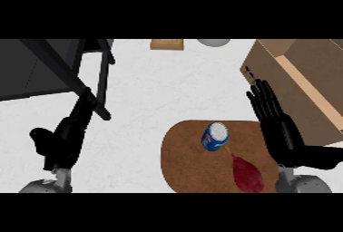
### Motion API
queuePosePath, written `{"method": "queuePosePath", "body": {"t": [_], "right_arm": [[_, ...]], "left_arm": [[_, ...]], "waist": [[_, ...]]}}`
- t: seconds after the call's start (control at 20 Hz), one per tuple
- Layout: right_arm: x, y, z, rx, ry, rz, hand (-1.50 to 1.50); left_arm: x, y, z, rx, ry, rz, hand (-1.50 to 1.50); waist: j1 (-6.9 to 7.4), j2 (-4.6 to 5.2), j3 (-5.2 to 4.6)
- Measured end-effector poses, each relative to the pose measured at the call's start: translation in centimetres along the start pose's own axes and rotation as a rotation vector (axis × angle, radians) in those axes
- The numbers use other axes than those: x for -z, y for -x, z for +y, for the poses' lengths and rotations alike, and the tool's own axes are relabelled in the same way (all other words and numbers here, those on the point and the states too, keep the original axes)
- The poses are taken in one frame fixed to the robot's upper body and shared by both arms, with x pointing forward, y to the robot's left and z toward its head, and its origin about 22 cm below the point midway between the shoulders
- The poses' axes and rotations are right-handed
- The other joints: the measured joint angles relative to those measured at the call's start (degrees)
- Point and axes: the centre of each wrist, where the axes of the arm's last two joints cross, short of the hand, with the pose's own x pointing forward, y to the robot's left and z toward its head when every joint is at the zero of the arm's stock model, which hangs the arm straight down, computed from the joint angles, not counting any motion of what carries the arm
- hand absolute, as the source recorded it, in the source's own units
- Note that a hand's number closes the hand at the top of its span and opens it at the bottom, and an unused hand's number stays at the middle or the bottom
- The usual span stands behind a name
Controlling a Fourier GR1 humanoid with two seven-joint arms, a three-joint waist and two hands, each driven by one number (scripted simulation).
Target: Pick the pear from the cutting board and place it in the cardboard box
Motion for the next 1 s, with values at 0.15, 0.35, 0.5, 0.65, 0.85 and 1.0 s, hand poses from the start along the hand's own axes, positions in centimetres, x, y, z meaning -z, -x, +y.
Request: {"method": "queuePosePath", "body": {"t": [0.15, 0.35, 0.5, 0.65, 0.85, 1.0], "right_arm": [[1.0, -2.4, -2.9, -0.019, -0.043, -0.025, -1.5], [2.7, -7.0, -8.3, -0.118, -0.126, -0.056, -1.5], [2.8, -8.0, -12.4, -0.231, -0.178, -0.002, -1.5], [1.9, -7.7, -15.8, -0.29, -0.249, -0.022, -1.5], [2.0, -8.0, -17.5, -0.406, -0.376, -0.091, -1.5], [2.7, -8.5, -17.4, -0.505, -0.457, -0.127, -1.5]], "left_arm": [[-0.2, -1.3, 0.1, 0.042, 0.057, -0.117, 0.0], [0.9, -3.0, 1.4, 0.173, 0.138, -0.221, 0.0], [1.5, -3.3, 2.0, 0.224, 0.204, -0.267, 0.0], [1.9, -3.3, 2.1, 0.247, 0.245, -0.292, 0.0], [2.5, -3.1, 2.4, 0.252, 0.284, -0.311, 0.0], [2.9, -3.2, 2.3, 0.263, 0.295, -0.311, 0.0]], "waist": [[-0.48, 0.24, 0.94], [-1.34, 1.01, 1.12], [-0.91, 1.4, 1.23], [-0.71, 1.49, 1.34], [-0.39, 1.48, 1.45], [-0.36, 1.35, 1.4]]}}
